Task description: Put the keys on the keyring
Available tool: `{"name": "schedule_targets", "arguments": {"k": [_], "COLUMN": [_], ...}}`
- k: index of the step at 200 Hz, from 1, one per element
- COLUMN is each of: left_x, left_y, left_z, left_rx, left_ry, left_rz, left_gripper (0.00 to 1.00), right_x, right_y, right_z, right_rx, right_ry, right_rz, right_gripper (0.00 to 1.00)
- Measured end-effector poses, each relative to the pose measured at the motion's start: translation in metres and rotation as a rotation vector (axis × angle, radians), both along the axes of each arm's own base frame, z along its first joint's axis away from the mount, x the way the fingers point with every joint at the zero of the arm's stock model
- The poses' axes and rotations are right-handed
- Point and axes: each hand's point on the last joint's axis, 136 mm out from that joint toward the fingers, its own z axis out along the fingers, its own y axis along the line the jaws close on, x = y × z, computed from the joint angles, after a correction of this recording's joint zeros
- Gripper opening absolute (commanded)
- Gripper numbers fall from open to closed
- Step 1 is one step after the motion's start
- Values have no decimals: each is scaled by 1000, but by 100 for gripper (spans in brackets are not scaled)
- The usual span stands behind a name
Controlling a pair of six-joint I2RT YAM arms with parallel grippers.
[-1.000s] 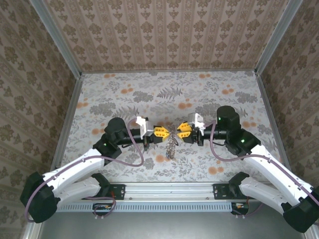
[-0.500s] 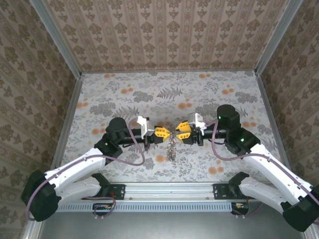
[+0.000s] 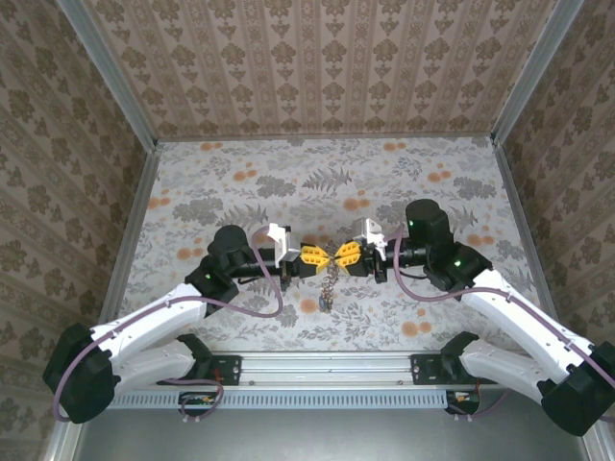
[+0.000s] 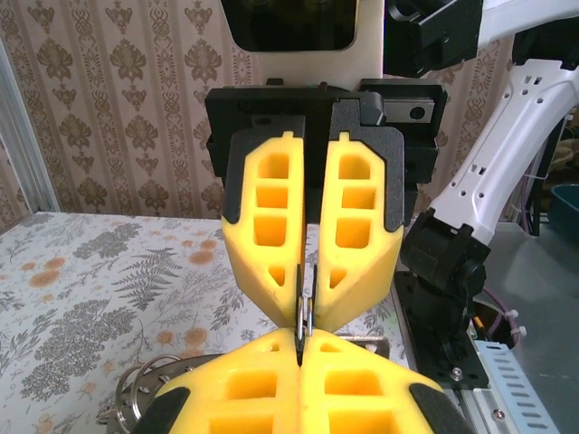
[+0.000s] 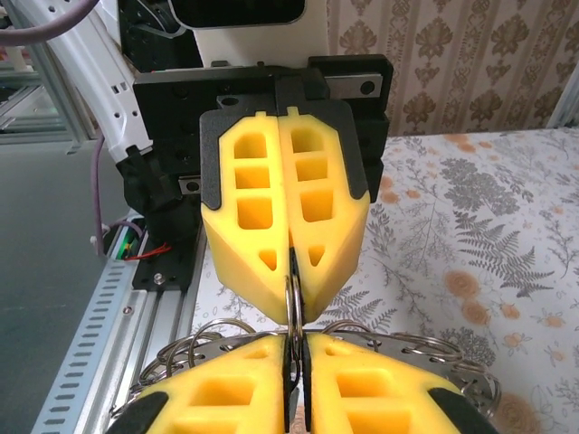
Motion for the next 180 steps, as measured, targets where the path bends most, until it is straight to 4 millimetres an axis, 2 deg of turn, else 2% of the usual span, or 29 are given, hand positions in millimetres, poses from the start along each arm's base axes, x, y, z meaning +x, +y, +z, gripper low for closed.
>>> {"name": "schedule_targets", "arguments": {"k": [100, 107, 123, 159, 166, 174, 180], "left_x": [3, 4, 4, 6, 7, 6, 7], "left_y": [0, 0, 0, 0, 1, 1, 2], "left_z": [1, 1, 2, -3, -5, -7, -9], "left_rx": [-22, -24, -25, -4, 10, 31, 51], "left_ry": [5, 2, 1, 1, -3, -9, -17], "left_rz": [9, 9, 12, 31, 40, 47, 55], "left_gripper": [0, 0, 0, 0, 6, 17, 21], "right_x": [4, 4, 4, 7, 7, 7, 8], "right_y": [9, 9, 10, 8, 8, 7, 7], "right_z": [-8, -8, -7, -10, -11, -13, -14], "right_rx": [-13, -11, -10, -48, -70, -96, -118], "right_ry": [27, 28, 30, 27, 29, 28, 21], "right_rz": [-2, -2, -2, -20, -25, -29, -32], "right_gripper": [13, 12, 0, 0, 0, 0, 0]}}
